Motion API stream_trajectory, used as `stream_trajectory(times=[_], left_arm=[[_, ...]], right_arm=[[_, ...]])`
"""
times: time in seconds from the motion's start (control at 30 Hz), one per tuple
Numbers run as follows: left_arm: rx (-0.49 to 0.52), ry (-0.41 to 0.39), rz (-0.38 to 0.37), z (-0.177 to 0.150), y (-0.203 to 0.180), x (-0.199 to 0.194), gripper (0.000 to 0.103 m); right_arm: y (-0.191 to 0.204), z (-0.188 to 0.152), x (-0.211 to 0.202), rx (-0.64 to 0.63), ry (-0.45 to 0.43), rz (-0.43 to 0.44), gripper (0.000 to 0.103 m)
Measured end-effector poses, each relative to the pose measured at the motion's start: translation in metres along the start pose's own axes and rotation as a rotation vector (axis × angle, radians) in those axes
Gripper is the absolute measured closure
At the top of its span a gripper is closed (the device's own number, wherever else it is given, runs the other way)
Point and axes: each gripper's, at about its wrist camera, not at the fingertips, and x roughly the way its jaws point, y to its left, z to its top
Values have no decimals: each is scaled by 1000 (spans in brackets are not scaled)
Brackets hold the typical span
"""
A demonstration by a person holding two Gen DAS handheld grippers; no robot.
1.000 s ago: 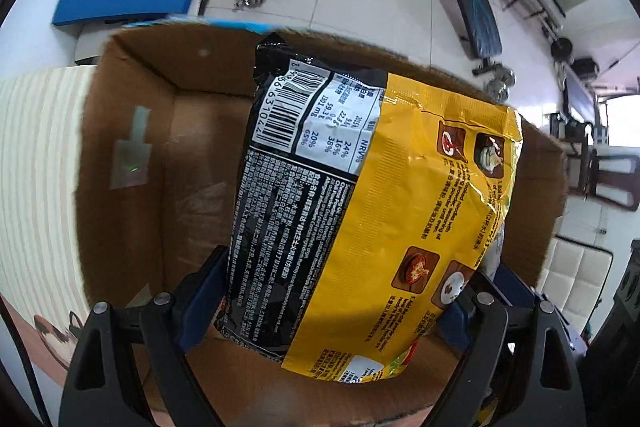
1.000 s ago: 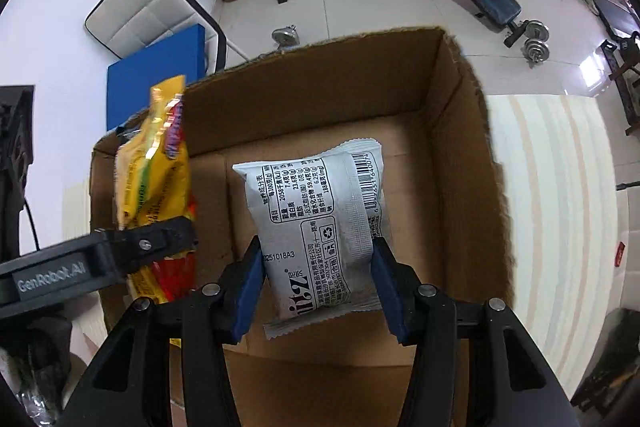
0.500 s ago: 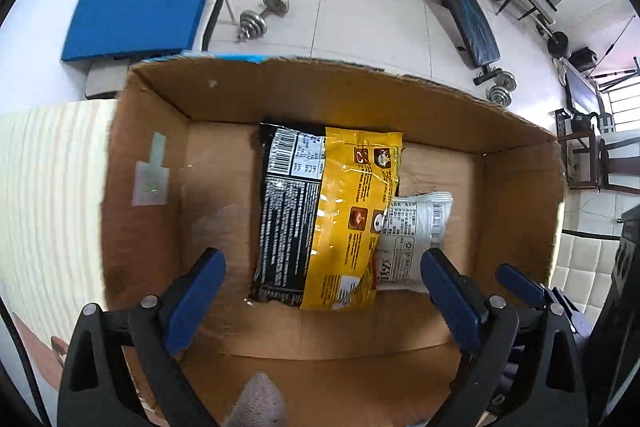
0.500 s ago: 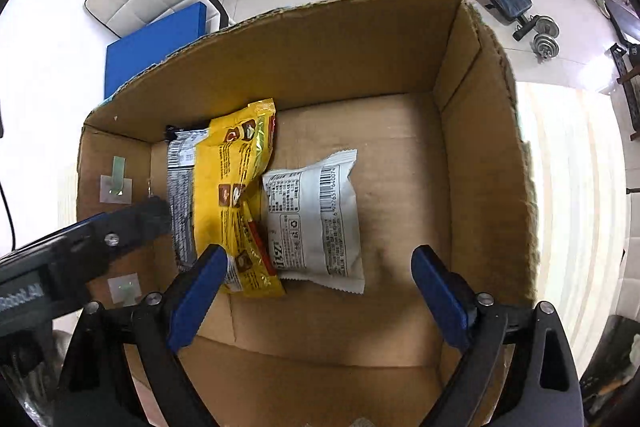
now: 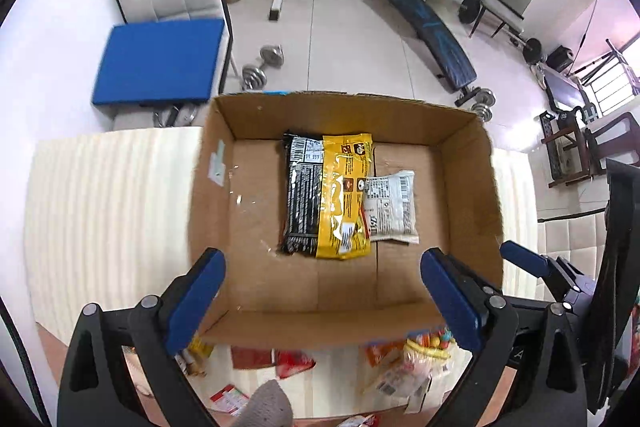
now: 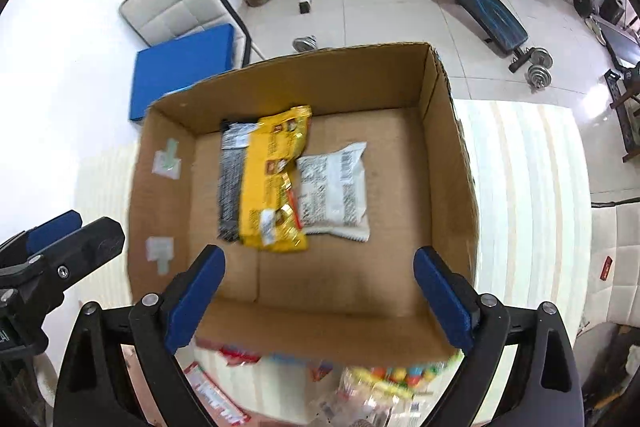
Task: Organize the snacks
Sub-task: 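Grasp the red-orange panda bag with left gripper while right grasps clear bread bag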
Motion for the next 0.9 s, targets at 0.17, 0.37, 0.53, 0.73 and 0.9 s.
stream_trajectory(times=[0.17, 0.37, 0.53, 0.73, 0.9], left_arm=[[-24, -21, -17, -38, 8, -28, 3], [-85, 7, -6, -103, 21, -27, 3], [-189, 108, -5, -160, 45, 6, 3], [-404, 265, -42, -227, 91, 63, 3], [-614, 313, -45, -265, 136, 91, 3]], right_arm=[[8, -40, -27, 6, 0, 46, 5], [-4, -101, -32, 52, 44, 73, 5], [-33, -149, 3, 156, 160, 92, 5], [-57, -187, 59, 260, 273, 79, 5], [-58, -199, 92, 286, 316, 48, 5]])
